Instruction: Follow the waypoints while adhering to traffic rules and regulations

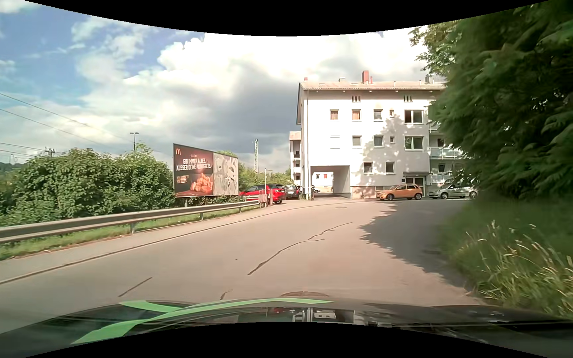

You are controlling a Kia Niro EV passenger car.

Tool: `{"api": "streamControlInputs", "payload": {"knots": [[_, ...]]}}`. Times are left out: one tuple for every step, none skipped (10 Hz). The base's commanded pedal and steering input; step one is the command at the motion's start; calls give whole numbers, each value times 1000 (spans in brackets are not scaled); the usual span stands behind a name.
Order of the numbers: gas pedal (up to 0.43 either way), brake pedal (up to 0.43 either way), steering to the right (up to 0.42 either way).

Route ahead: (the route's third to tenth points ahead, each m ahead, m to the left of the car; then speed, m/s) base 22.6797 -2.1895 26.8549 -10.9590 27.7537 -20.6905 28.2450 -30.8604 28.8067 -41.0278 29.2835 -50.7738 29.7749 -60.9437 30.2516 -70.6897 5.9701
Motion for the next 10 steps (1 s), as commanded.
{"api": "streamControlInputs", "payload": {"knots": [[39,0,95],[47,0,106],[67,0,114],[87,0,123],[87,0,136],[87,0,147],[87,0,157],[87,0,170],[87,0,176],[87,0,177]]}}
